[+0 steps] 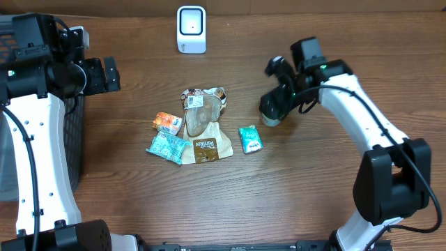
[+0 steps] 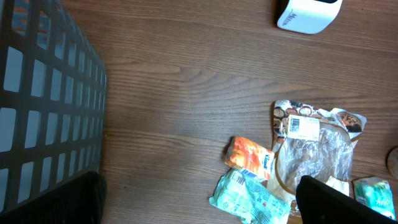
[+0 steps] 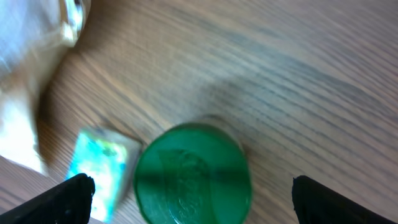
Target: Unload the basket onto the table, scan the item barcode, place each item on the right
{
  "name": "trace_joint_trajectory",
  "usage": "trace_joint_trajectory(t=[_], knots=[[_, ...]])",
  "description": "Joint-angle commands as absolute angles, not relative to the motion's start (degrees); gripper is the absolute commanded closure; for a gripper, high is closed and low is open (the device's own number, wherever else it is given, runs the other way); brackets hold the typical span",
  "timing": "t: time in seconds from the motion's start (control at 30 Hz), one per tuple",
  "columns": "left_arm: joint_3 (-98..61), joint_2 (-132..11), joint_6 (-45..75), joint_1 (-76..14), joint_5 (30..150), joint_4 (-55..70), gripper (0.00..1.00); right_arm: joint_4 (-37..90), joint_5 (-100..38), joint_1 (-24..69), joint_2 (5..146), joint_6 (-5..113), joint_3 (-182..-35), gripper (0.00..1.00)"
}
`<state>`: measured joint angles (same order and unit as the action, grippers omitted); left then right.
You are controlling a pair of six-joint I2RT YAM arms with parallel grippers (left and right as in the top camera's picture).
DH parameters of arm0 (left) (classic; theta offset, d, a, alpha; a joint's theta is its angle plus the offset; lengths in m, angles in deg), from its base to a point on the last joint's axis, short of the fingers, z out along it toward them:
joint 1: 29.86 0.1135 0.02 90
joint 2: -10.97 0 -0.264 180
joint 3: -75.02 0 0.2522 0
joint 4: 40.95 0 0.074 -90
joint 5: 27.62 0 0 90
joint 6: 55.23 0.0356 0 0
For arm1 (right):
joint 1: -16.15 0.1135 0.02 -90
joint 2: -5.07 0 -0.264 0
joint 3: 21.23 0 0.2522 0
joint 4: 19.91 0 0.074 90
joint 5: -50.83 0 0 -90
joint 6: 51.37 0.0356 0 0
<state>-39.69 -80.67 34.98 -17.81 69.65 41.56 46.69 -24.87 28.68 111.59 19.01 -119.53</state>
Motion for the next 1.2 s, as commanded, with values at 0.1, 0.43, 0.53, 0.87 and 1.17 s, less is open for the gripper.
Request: trace_joint_trajectory(t=[0.1,0.43,0.53,0.87,1.17], knots=[[-41.22,-80.49,35.92,-17.88,69.43,41.54,0.01,50.52,-14.82,24.29,111.59,47.95,-128.03,0.00],[-41.22,-80.49,35.90,-17.88,69.43,41.54,0.01,51.09,-15.62,25.97,111.62,53.85,-125.84,0.00],[-41.22,-80.49,35.90,-17.88,69.45,41.56,0.00,51.31,-23.84,27.50,111.64,60.58,-124.92,0.00],[-41.22,-80.49,35.92,-17.88,69.43,41.56,0.01,50.83,-34.49,33.25,115.44,67.42,-124.92,0.04],[-41.22,-80.49,35.90,-17.88,69.43,41.56,0.00,52.55,-40.63,34.45,119.33,70.20,-124.92,0.13]])
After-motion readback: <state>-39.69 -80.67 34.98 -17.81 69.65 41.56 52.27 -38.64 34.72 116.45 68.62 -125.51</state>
